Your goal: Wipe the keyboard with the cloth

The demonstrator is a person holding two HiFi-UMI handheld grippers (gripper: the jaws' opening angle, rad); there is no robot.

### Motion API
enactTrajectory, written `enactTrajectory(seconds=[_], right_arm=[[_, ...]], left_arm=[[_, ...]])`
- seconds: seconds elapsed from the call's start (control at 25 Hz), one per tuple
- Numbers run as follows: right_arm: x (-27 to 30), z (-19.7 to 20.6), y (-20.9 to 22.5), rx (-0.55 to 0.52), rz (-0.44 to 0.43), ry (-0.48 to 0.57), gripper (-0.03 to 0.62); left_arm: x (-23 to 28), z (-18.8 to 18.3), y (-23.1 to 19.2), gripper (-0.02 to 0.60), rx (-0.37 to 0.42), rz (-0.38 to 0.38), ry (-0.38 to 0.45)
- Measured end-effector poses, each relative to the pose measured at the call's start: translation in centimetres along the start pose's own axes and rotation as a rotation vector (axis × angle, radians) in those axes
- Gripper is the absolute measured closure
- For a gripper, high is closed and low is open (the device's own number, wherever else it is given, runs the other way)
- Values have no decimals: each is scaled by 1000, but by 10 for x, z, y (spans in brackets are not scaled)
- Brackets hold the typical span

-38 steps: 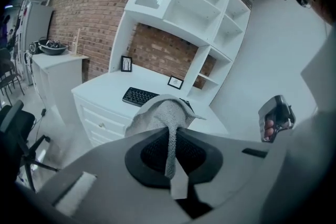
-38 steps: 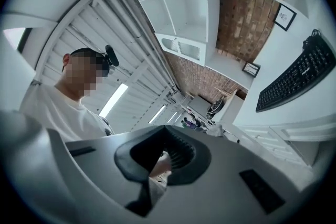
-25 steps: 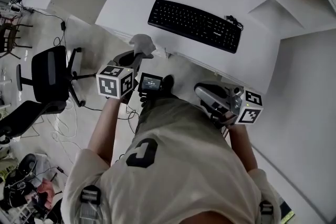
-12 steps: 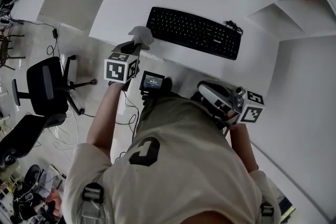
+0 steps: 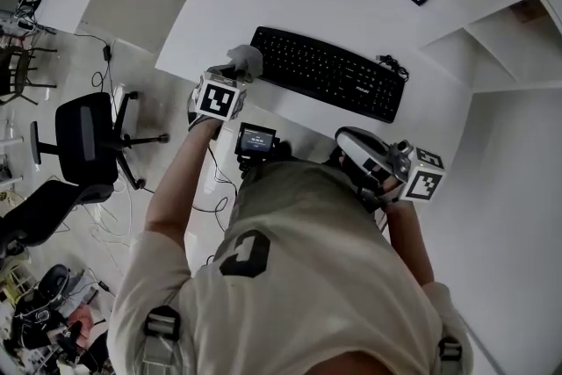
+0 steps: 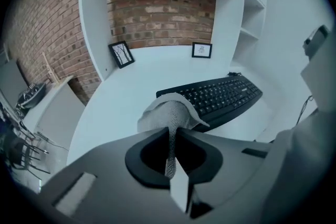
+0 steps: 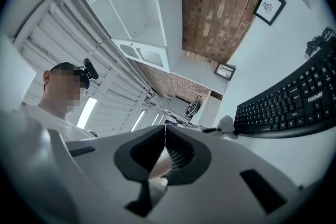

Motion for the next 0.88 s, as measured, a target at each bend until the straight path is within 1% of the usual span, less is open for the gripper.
enactTrajectory(seconds=[0.12,0.24,0.4,0.48,0.64,0.88], right_arm=[[-7,-10,5,10,-12,-27,588],[-19,-15,14,50,-19,-3,588],[-34,-17,23,91,-19,10,588],[-39,-19,25,104,-14,13,588],[-50,-21,28,120,-6,24,588],[-55,-21,29,132,-9,22,588]], left_arm=[[15,-6,-6,572,46,-56,-75],[27,-15,-8,572,84,-98,-123],[42,-22,-1,572,161,-128,-177],[48,-22,2,572,177,-131,-195],[55,-21,6,572,145,-128,-190],[55,-21,6,572,153,-155,-167]])
Point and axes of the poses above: the fingertips, and each gripper's own axes: x forward along the fingers, y to its right, z out of its underside, the point moved 9 cm from there along -x, backward along the fingers, and after that the axes turned 6 degrees about -y, right-handed, at the moved point
